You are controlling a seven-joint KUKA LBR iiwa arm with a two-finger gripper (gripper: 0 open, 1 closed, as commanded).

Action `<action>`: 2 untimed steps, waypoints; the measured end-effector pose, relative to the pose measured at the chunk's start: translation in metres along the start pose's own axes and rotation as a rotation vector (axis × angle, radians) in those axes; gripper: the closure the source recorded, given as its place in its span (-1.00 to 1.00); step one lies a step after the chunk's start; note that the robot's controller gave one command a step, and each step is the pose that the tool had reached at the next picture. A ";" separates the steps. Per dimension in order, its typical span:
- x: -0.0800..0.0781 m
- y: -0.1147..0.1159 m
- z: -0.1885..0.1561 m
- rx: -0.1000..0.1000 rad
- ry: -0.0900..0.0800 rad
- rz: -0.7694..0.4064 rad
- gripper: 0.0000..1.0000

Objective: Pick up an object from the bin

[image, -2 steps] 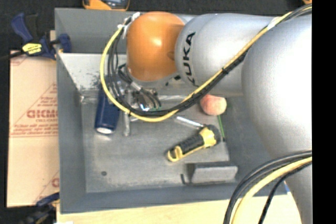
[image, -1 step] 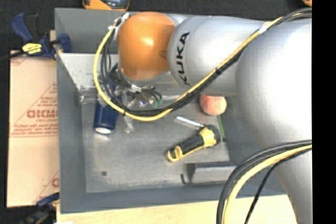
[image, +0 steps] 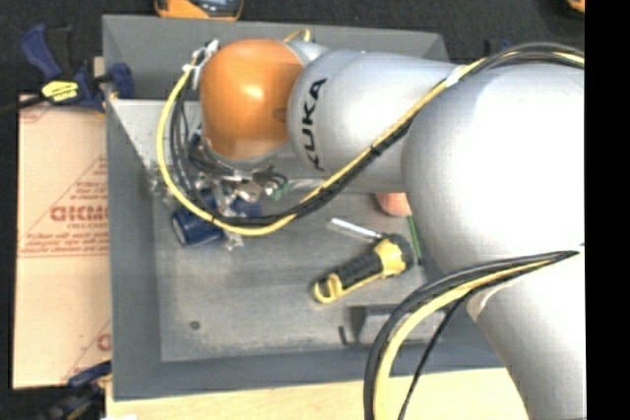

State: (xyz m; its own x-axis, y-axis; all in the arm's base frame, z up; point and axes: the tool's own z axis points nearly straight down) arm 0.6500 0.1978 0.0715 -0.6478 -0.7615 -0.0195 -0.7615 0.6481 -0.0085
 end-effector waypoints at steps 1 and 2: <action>-0.020 0.014 0.001 -0.001 0.003 -0.293 1.00; -0.020 0.014 0.001 -0.001 0.003 -0.292 1.00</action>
Offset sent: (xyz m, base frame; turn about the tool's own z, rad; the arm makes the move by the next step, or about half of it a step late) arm 0.0000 0.0000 0.0000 0.0000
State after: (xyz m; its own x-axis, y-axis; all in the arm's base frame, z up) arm 0.6523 0.2217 0.0707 -0.4009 -0.9160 -0.0131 -0.9160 0.4011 -0.0123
